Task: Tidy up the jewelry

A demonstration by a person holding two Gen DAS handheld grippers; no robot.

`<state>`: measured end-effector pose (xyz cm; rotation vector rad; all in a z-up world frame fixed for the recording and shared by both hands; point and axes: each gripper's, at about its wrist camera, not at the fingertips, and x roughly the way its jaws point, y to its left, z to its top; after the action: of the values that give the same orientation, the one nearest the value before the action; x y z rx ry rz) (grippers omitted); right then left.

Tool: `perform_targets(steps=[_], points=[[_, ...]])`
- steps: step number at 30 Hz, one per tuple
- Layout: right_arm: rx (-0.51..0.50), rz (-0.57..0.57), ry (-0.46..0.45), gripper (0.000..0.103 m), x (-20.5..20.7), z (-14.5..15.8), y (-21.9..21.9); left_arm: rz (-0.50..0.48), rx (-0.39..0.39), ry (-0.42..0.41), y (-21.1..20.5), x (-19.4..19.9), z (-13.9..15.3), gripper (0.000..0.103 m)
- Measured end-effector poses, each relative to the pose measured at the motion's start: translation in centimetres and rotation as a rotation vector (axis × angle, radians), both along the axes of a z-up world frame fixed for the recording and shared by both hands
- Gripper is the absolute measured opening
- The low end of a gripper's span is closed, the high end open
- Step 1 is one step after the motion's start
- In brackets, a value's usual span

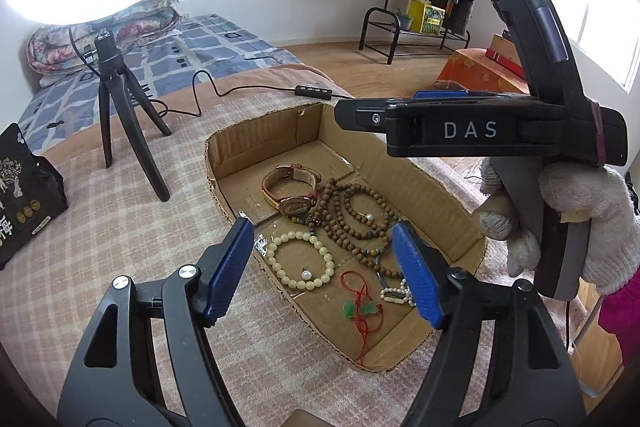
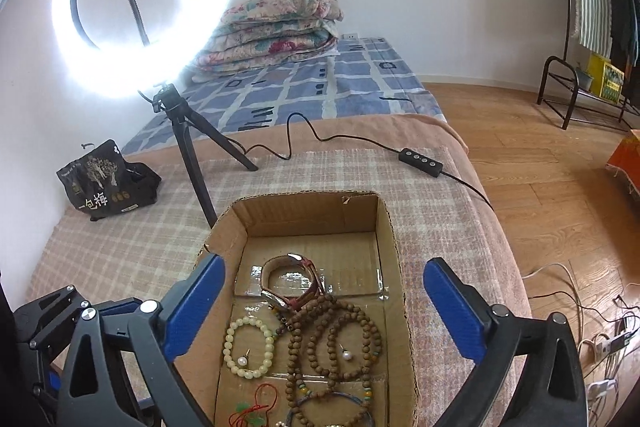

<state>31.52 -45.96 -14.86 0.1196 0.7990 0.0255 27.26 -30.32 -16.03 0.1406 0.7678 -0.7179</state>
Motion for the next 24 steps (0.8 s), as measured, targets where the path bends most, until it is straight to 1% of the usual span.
perform_targets(steps=[11, 19, 24], points=[[-0.023, -0.013, -0.012, 0.103, -1.5, 1.8, 1.0, 0.010, 0.002, -0.038, 1.0, -1.7, 2.2, 0.075], [-0.030, -0.031, -0.036, 0.103, -4.0, 4.2, 2.0, 0.035, -0.006, -0.074, 3.4, -3.5, 4.7, 0.075], [-0.075, -0.037, -0.058, 0.103, -6.1, 6.1, 3.5, 0.051, -0.012, -0.106, 5.2, -5.2, 6.6, 0.075]])
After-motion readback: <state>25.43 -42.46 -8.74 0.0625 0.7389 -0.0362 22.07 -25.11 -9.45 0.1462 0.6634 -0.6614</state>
